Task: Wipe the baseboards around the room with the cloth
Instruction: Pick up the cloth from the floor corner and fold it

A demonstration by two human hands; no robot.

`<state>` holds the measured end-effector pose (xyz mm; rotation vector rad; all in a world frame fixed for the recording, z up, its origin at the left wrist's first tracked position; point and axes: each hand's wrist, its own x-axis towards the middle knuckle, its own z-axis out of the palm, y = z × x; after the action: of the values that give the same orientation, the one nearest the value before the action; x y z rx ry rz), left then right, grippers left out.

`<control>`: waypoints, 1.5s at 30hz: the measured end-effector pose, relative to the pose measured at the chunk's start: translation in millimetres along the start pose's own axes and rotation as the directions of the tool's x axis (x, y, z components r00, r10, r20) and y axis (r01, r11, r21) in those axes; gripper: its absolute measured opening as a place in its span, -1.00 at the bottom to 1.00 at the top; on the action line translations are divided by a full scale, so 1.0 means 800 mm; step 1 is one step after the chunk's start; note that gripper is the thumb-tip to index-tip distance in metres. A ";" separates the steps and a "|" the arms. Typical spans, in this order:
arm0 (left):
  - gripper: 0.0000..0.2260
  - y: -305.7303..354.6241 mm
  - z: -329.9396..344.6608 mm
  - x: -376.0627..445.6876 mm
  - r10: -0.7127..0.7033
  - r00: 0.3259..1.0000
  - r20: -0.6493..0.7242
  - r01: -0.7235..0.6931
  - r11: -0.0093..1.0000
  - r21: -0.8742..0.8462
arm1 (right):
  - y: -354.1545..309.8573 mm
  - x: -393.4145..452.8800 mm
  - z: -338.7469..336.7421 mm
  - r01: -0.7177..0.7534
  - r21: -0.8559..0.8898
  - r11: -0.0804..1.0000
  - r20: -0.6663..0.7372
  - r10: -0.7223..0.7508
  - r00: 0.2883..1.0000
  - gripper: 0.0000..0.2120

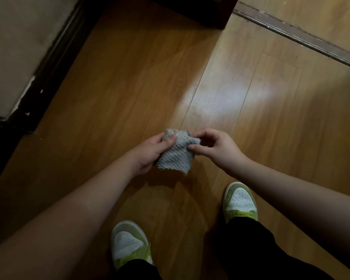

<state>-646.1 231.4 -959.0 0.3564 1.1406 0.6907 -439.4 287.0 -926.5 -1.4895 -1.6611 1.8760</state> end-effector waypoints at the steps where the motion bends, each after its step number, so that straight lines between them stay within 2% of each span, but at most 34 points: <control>1: -0.51 -0.003 -0.002 0.001 0.027 0.999 -0.024 -0.027 1.000 -0.005 | 0.000 -0.001 0.001 -0.005 -0.005 1.000 0.002 0.005 1.000 -0.80; 7: -0.35 -0.012 -0.009 0.005 0.148 0.980 -0.132 -0.136 0.986 0.097 | 0.002 -0.004 0.001 -0.022 0.004 1.000 -0.016 0.022 1.000 -0.84; 11: -0.13 -0.010 -0.006 0.007 0.173 0.971 -0.165 -0.151 0.979 0.135 | 0.003 0.000 0.002 -0.045 0.053 0.998 0.007 0.045 0.999 -0.89; 12: -0.13 -0.011 -0.006 0.008 0.168 0.973 -0.160 -0.149 0.981 0.124 | 0.003 0.000 0.001 -0.047 0.055 0.997 0.013 0.047 0.999 -0.89; 15: -0.25 -0.013 -0.002 0.006 0.125 0.982 -0.139 -0.114 0.990 0.089 | 0.004 0.002 0.001 -0.046 0.050 0.998 0.019 0.045 0.999 -0.90; 18: -0.15 -0.014 0.001 0.008 0.061 0.980 -0.187 -0.057 0.998 0.025 | 0.005 0.002 0.004 -0.035 0.027 0.999 -0.001 0.035 0.999 -0.89; 20: -0.14 -0.012 0.004 0.010 0.031 0.980 -0.197 -0.028 0.999 0.016 | 0.005 -0.001 0.007 -0.022 -0.044 0.999 -0.021 0.021 1.000 -0.88; 23: -0.24 -0.007 0.008 0.009 0.009 0.987 -0.162 -0.011 1.000 -0.013 | 0.002 -0.006 0.012 0.031 -0.164 0.986 -0.043 -0.039 0.998 -0.80; 25: -0.22 -0.005 0.008 0.005 -0.026 0.994 -0.107 0.025 1.000 -0.017 | -0.004 -0.007 0.010 0.087 -0.185 0.979 0.038 -0.081 0.996 -0.58; 27: -0.13 -0.001 0.008 0.000 -0.092 0.995 -0.044 0.094 0.994 0.056 | -0.008 -0.009 0.010 0.157 -0.253 0.955 0.179 -0.113 0.977 -0.24; 28: -0.08 0.001 0.008 -0.002 -0.121 0.992 -0.021 0.123 0.988 0.096 | -0.009 -0.009 0.011 0.197 -0.298 0.934 0.237 -0.128 0.963 -0.16; 31: -0.03 0.009 0.010 -0.006 -0.200 0.980 0.006 0.197 0.971 0.137 | -0.006 -0.014 0.018 0.233 -0.267 0.935 0.297 -0.150 0.943 -0.22; 36: -0.20 0.019 0.019 -0.010 -0.294 0.955 -0.027 0.294 0.941 0.165 | -0.004 -0.018 0.009 0.167 -0.153 0.974 0.229 -0.129 0.965 -0.41; 39: -0.26 0.021 0.026 -0.010 -0.251 0.962 -0.108 0.270 0.939 0.214 | -0.001 -0.017 0.003 0.103 -0.025 0.994 0.201 -0.096 0.975 -0.52; 42: -0.31 0.026 0.026 -0.008 -0.036 0.987 -0.159 0.081 0.955 0.286 | 0.006 -0.014 -0.001 0.053 0.088 0.995 0.129 -0.064 0.990 -0.58; 45: -0.21 0.030 0.022 -0.012 0.142 0.990 -0.017 -0.121 0.895 0.430 | 0.009 -0.007 -0.004 0.031 0.168 0.985 0.014 -0.033 0.999 -0.61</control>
<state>-640.2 244.3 -931.2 0.8010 1.3229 0.5627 -430.8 282.5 -929.1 -1.3760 -1.4828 1.9621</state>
